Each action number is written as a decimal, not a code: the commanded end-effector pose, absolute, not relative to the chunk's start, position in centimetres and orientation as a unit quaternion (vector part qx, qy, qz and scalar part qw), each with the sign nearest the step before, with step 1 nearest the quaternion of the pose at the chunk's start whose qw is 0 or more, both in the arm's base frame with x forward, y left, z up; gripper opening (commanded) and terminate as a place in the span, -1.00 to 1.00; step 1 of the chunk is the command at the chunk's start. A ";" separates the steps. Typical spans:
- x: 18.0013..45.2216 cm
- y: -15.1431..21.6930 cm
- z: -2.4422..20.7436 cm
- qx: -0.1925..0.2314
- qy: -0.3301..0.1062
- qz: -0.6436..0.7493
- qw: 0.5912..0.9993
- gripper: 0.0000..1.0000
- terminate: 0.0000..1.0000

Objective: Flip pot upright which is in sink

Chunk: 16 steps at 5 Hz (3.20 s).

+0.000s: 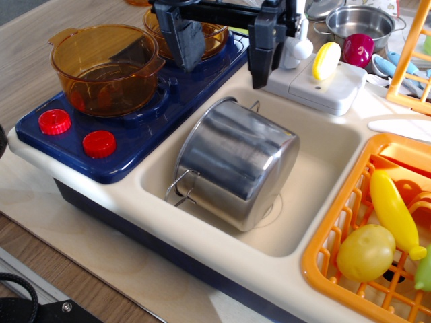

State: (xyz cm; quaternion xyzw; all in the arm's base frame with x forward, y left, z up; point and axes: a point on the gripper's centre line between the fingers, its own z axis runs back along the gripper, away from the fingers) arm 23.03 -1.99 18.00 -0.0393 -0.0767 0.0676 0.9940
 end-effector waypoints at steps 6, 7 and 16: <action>23.8 0.0 14.9 -0.201 -0.073 0.097 0.972 1.00 -1.00; 23.5 -0.9 14.8 -0.211 -0.081 0.111 0.968 1.00 -1.00; 25.7 -8.8 15.7 -0.026 -0.188 0.082 0.978 1.00 1.00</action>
